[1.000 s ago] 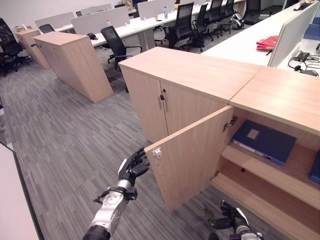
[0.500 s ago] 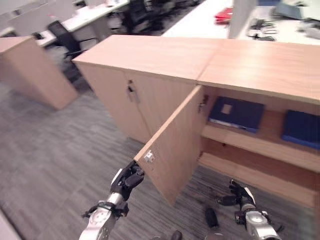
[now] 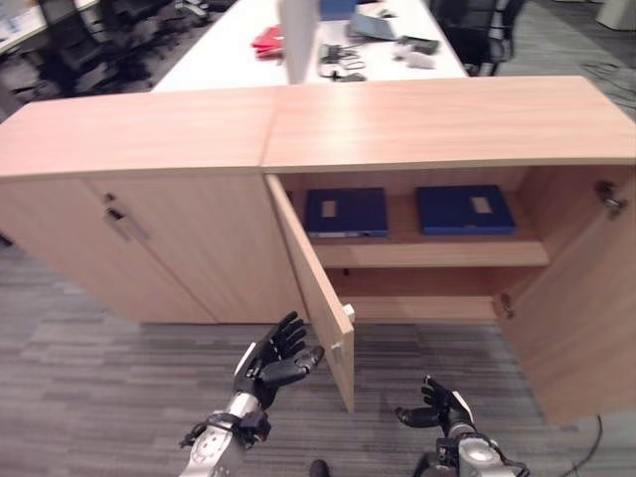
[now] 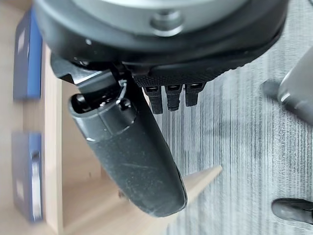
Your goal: Put the empty folder in the office cabinet
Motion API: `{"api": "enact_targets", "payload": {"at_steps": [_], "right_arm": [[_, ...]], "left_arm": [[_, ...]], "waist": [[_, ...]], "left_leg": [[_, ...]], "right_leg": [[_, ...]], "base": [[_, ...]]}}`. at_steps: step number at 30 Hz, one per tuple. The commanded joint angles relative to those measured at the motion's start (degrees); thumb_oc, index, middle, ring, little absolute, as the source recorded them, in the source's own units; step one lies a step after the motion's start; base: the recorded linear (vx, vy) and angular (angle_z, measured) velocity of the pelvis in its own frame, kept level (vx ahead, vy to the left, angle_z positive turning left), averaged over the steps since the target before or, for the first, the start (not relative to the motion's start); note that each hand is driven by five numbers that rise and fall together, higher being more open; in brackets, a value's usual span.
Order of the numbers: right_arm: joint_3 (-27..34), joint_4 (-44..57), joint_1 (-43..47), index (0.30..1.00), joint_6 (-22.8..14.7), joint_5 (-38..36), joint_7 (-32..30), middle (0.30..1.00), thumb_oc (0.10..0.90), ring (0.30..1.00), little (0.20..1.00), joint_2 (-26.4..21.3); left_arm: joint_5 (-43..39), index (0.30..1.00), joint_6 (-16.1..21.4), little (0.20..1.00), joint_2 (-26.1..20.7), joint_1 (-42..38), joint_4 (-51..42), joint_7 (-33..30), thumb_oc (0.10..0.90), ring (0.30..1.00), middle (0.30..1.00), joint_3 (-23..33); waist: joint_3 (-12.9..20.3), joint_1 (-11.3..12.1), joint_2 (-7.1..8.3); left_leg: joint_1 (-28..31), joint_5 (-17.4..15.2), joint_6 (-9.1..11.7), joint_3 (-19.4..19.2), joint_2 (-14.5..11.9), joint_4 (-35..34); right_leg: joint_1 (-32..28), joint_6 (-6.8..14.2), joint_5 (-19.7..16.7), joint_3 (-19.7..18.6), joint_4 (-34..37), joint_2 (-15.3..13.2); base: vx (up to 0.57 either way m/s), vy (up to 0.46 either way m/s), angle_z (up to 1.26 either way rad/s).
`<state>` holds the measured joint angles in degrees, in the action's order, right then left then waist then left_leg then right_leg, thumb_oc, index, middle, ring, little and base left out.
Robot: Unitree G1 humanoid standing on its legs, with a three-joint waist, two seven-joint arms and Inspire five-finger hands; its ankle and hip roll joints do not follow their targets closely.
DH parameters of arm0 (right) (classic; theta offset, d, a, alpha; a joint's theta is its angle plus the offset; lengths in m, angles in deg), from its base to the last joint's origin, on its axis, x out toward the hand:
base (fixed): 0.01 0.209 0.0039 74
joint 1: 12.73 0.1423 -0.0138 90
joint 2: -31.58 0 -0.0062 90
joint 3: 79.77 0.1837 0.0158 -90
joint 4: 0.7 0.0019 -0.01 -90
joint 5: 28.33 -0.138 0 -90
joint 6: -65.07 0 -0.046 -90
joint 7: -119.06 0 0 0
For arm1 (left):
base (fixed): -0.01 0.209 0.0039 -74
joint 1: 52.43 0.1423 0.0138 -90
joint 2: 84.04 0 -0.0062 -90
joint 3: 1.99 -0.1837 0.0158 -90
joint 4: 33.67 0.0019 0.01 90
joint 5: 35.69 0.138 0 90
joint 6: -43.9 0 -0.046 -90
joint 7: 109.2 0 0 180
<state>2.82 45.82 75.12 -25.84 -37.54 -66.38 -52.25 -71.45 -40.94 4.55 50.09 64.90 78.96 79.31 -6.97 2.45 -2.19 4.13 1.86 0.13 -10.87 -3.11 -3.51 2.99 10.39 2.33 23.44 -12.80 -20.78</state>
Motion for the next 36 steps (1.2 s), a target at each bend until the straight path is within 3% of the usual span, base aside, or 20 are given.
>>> {"api": "enact_targets", "payload": {"at_steps": [1, 8, 13, 16, 17, 18, 19, 21, 25, 31, 36], "right_arm": [[0.3, 4.2, 2.1, 0.900, -3.0, 0.1, -0.1, 0.900, 0.800, 0.900, 0.900, -2.7], [-1.1, 3.3, 2.4, 0.900, -2.6, 1.1, -0.2, 0.900, 0.800, 0.900, 0.900, -4.0], [-0.9, 2.6, 1.2, 0.900, -2.7, 0.4, -0.2, 0.900, 0.800, 0.900, 0.900, -5.5], [-1.5, 2.6, 0.9, 0.900, -2.7, 0.5, -0.3, 0.900, 0.800, 0.900, 0.900, -6.4], [-1.6, 3.4, 0.0, 0.900, -2.6, 0.3, 0.0, 0.900, 0.800, 0.900, 0.900, -7.7], [-1.0, 3.3, -0.6, 0.900, -2.4, 0.4, 0.1, 0.900, 0.800, 0.900, 0.900, -9.5], [-1.0, 3.3, -0.5, 0.900, -2.4, 0.4, 0.1, 0.900, 0.800, 0.900, 0.900, -9.5], [-1.0, 2.4, 0.9, 0.900, -2.6, 0.4, -0.3, 0.900, 0.800, 0.900, 0.900, -10.3], [-2.1, 2.5, 0.4, 0.900, -3.3, 1.1, 0.9, 0.900, 0.800, 0.900, 0.900, -10.1], [-4.5, 1.4, 0.7, 0.900, -3.6, 0.2, 2.5, 0.900, 0.800, 0.900, 0.900, -7.4], [-5.1, -0.1, 0.2, 0.900, -3.3, 0.0, 3.4, 0.900, 0.800, 0.900, 0.900, -5.5]], "left_arm": [[-2.6, 0.900, 5.1, 0.900, 0.2, -4.8, -8.0, 1.2, 0.800, 0.900, 0.900, 1.9], [-2.3, 0.900, 6.4, 0.900, 1.1, -8.4, -4.9, -2.2, 0.800, 0.900, 0.900, 3.4], [0.2, 0.900, 7.9, 0.900, -1.3, -15.1, 4.0, -7.3, 0.800, 0.900, 0.900, 6.5], [-2.7, 0.900, 8.4, 0.900, -2.5, -18.6, 9.4, -9.2, 0.800, 0.900, 0.900, 8.9], [-4.3, 0.900, 9.1, 0.900, -5.1, -22.5, 14.4, -10.8, 0.800, 0.900, 0.900, 10.3], [-2.3, 0.900, 9.5, 0.900, -9.6, -27.8, 19.8, -12.9, 0.800, 0.900, 0.900, 10.6], [-2.3, 0.900, 9.6, 0.900, -9.6, -27.9, 19.9, -12.9, 0.800, 0.900, 0.900, 10.6], [-2.6, 0.900, 10.0, 0.900, -14.3, -31.8, 25.0, -13.9, 0.800, 0.900, 0.900, 11.6], [-1.8, 0.900, 9.5, 0.900, -23.0, -37.2, 32.7, -13.6, 0.800, 0.900, 0.900, 12.6], [-0.6, 0.900, 8.7, 0.900, -34.5, -44.4, 40.3, -13.6, 0.800, 0.900, 0.900, 12.4], [0.2, 0.900, 9.2, 0.900, -35.4, -42.3, 37.7, -13.1, 0.800, 0.900, 0.900, 13.6]], "waist": [[2.4, 0.0, -0.37], [3.5, -2.3, -0.95], [4.0, -5.2, -1.29], [3.4, -6.1, -1.12], [2.8, -6.4, -0.79], [2.5, -5.1, 1.06], [2.6, -5.2, 1.16], [1.8, -3.8, 1.96], [2.7, -4.1, 1.83], [4.3, -4.7, 3.66], [4.9, -4.0, 4.76]], "left_leg": [[0.7, -4.3, 3.1, 6.1, 0.3, -0.5], [2.1, -3.5, 5.3, 3.1, -3.1, -0.6], [2.9, -2.4, 7.3, 1.8, -6.5, 0.1], [1.2, -0.9, 8.3, 1.8, -8.9, 6.2], [0.8, 0.8, 8.4, 3.4, -9.6, 9.2], [-4.5, -1.7, 7.1, 10.0, -4.7, 7.5], [-4.8, -1.4, 7.0, 10.1, -4.6, 7.4], [-9.9, 0.0, 6.8, 15.1, 0.1, 5.7], [-6.7, 0.0, 6.0, 15.7, -0.2, 1.6], [-2.0, -0.9, 4.6, 11.1, -0.6, -1.5], [0.4, -2.7, 3.4, 10.3, -0.2, -1.5]], "right_leg": [[-2.4, 1.0, -4.2, -4.6, 7.6, 2.6], [-3.9, 0.9, -5.1, -7.5, 14.1, 6.3], [-4.4, -0.1, -3.8, -9.6, 15.5, 9.7], [-5.0, -1.2, -3.2, -11.0, 16.5, 11.7], [-5.8, -1.7, -2.4, -12.3, 17.1, 12.7], [-7.3, -1.7, -1.7, -13.9, 17.8, 12.2], [-7.1, -1.7, -1.8, -13.8, 17.8, 12.0], [-7.9, -1.7, -1.4, -15.8, 17.8, 12.6], [-8.6, -1.3, -0.8, -17.9, 17.2, 13.7], [-7.1, 0.0, -0.4, -20.9, 13.7, 13.8], [-7.0, 0.6, -0.2, -21.1, 11.8, 13.4]], "base": [[0.03, -0.151, -0.29], [0.06, -0.172, -0.49], [0.10, -0.136, -0.20], [0.08, -0.083, -0.26], [0.28, -0.057, -0.76], [0.27, -0.050, -0.72], [0.25, -0.041, -0.21], [0.13, -0.014, -0.31], [0.18, 0.077, -0.80], [0.14, 0.088, -0.39], [0.08, 0.085, -0.17]]}}
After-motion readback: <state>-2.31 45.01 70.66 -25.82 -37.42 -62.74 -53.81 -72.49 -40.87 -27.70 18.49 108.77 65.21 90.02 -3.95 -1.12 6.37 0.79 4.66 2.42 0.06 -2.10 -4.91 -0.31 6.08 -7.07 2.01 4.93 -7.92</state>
